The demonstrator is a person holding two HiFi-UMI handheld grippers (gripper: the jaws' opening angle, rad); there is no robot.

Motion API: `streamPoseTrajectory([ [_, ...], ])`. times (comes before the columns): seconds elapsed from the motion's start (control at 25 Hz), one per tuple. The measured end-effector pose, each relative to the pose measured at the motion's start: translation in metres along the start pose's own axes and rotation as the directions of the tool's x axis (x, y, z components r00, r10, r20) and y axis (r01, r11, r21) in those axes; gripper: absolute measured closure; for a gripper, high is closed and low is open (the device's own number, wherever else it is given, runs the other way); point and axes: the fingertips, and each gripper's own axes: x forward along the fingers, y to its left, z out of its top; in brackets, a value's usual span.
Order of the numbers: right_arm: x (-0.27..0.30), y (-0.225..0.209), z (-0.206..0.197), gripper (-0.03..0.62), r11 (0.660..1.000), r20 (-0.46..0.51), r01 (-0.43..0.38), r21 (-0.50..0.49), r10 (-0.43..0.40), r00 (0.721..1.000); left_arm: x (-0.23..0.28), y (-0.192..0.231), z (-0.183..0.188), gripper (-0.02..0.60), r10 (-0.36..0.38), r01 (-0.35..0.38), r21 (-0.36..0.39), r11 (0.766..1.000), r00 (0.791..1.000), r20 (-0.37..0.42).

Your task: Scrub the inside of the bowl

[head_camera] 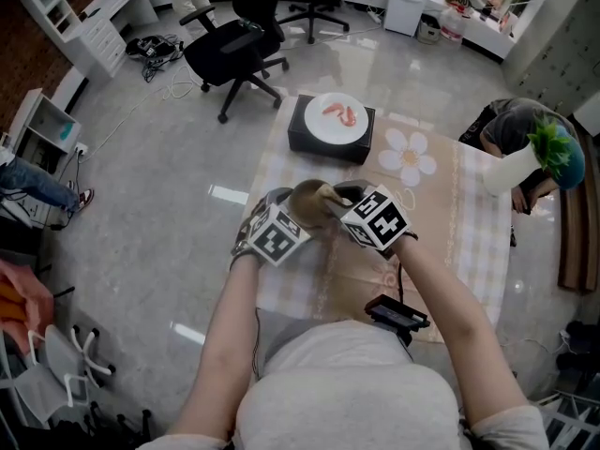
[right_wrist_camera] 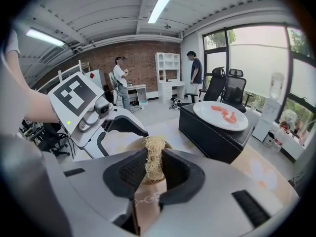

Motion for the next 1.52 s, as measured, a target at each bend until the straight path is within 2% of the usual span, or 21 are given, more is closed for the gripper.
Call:
streamPoseTrajectory([
  [0.16, -0.007, 0.003, 0.001, 0.508, 1.0, 0.021, 0.008, 0.006, -0.008, 1.0, -0.003, 0.003, 0.004, 0.142, 0.026, -0.026, -0.017, 1.0, 0.999, 0.019],
  [0.32, -0.014, 0.005, 0.003, 0.508, 1.0, 0.046, 0.015, 0.02, -0.016, 0.999, -0.008, 0.004, 0.009, 0.106, 0.044, -0.042, -0.055, 0.998, 0.998, 0.04],
  [0.48, -0.021, 0.006, 0.006, 0.508, 0.999, 0.08, 0.028, 0.035, -0.03, 0.996, -0.018, 0.0, 0.015, 0.101, 0.07, -0.068, -0.039, 0.997, 0.995, 0.065],
  [0.64, -0.029, 0.011, 0.012, 0.508, 0.997, 0.127, 0.023, 0.076, -0.032, 0.991, -0.034, -0.005, 0.027, 0.101, 0.082, -0.075, -0.057, 0.996, 0.987, 0.137],
  [0.8, -0.037, 0.012, 0.02, 0.508, 0.994, 0.185, 0.039, 0.099, -0.057, 0.981, -0.055, -0.008, 0.042, 0.103, 0.115, -0.094, -0.104, 0.99, 0.969, 0.219],
  [0.96, -0.052, 0.012, 0.029, 0.508, 0.989, 0.253, 0.06, 0.134, -0.093, 0.963, -0.072, -0.008, 0.054, 0.104, 0.159, -0.121, -0.139, 0.983, 0.939, 0.305],
  [1.2, -0.078, 0.017, 0.041, 0.508, 0.979, 0.339, 0.105, 0.176, -0.161, 0.927, -0.088, -0.015, 0.068, 0.114, 0.195, -0.144, -0.16, 0.977, 0.905, 0.378],
  [1.28, -0.084, 0.019, 0.042, 0.508, 0.976, 0.357, 0.126, 0.178, -0.183, 0.916, -0.092, -0.018, 0.073, 0.143, 0.211, -0.155, -0.167, 0.974, 0.89, 0.404],
  [1.36, -0.088, 0.021, 0.041, 0.508, 0.972, 0.373, 0.126, 0.197, -0.193, 0.908, -0.097, -0.018, 0.074, 0.257, 0.231, -0.168, -0.182, 0.969, 0.878, 0.42],
  [1.44, -0.089, 0.024, 0.041, 0.508, 0.969, 0.386, 0.115, 0.219, -0.195, 0.902, -0.102, -0.016, 0.075, 0.323, 0.253, -0.175, -0.211, 0.962, 0.867, 0.43],
  [1.52, -0.089, 0.026, 0.041, 0.508, 0.967, 0.396, 0.113, 0.228, -0.198, 0.896, -0.108, -0.012, 0.076, 0.427, 0.291, -0.199, -0.243, 0.949, 0.847, 0.445],
])
